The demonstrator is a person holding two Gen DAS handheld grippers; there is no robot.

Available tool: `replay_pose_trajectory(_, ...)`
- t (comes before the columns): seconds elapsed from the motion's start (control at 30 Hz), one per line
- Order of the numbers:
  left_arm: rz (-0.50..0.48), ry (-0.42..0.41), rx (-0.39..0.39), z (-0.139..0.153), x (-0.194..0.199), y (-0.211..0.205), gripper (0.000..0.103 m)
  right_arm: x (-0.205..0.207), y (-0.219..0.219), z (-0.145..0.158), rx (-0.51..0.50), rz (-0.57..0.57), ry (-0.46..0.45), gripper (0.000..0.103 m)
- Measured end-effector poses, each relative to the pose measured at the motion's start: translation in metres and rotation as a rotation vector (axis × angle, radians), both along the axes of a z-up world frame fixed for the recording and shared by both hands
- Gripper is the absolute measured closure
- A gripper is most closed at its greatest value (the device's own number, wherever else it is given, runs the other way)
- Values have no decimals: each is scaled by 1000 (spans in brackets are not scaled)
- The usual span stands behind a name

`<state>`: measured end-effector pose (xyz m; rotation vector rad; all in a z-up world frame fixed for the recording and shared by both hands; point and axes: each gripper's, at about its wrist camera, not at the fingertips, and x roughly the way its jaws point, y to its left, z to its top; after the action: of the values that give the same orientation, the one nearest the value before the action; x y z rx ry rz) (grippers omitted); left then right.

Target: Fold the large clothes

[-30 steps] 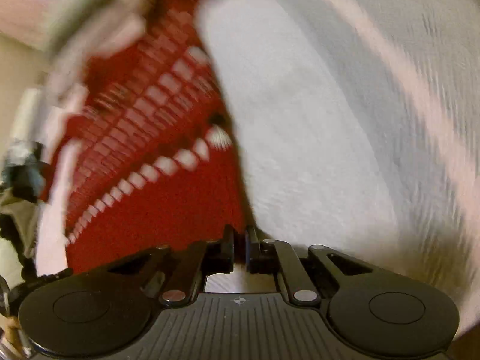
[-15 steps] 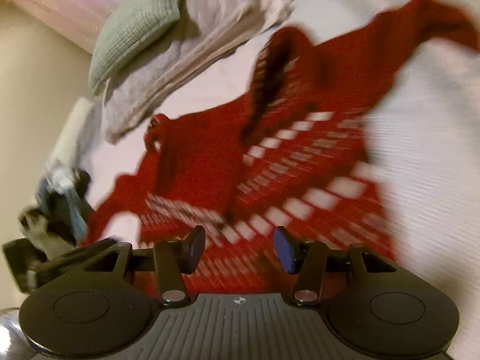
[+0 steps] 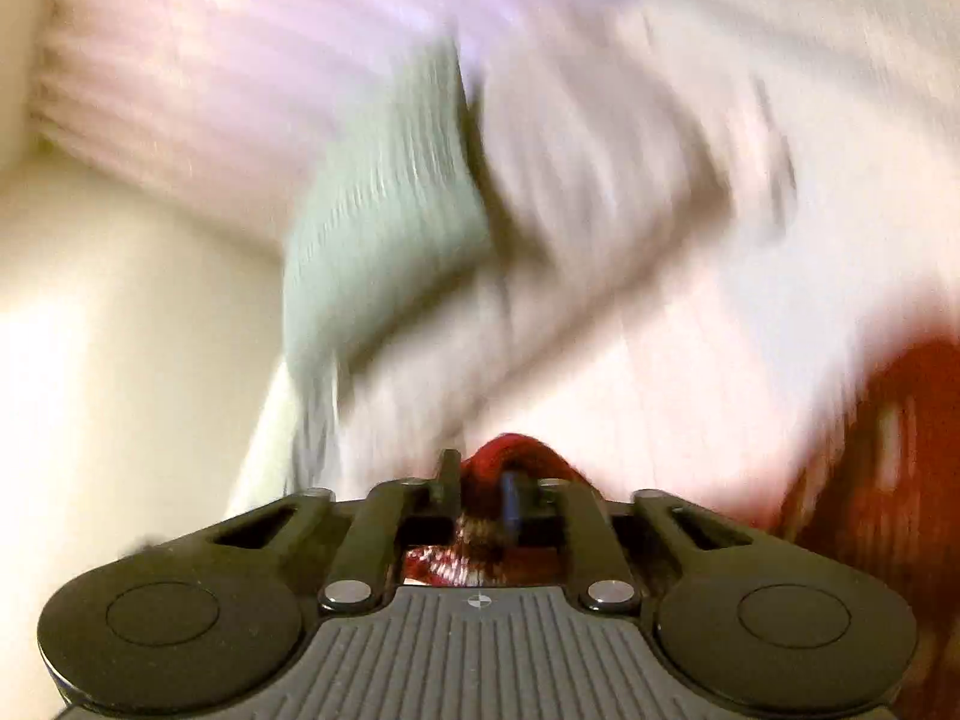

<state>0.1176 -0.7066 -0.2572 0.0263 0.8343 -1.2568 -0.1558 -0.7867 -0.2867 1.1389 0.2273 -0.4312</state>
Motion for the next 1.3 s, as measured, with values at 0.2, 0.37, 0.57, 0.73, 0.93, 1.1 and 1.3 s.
replay_pose_trajectory(0.2,110,-89,55,10,3,3,48,-115,-55,27,-115,-191,171,42)
replay_pose_trajectory(0.37,151,-48,295,-55,-35,59,49,-317,-72,-49,213,-521,257,43)
replay_pose_trajectory(0.57,325,153,361,-91,-83,114,50,-391,-80,-135,504,-713,-100,43)
replay_pose_trajectory(0.73,345,191,365,-83,-106,99,51,-352,-117,-166,567,-661,-213,93)
replay_pose_trajectory(0.93,336,77,330,-43,-121,84,53,-348,-83,13,-359,-419,230,95)
replay_pose_trajectory(1.1,319,87,386,-51,-137,80,52,-377,-46,1,-229,-375,655,47)
replay_pose_trajectory(1.3,284,102,429,-62,-159,87,52,-435,-41,-46,68,-412,603,47)
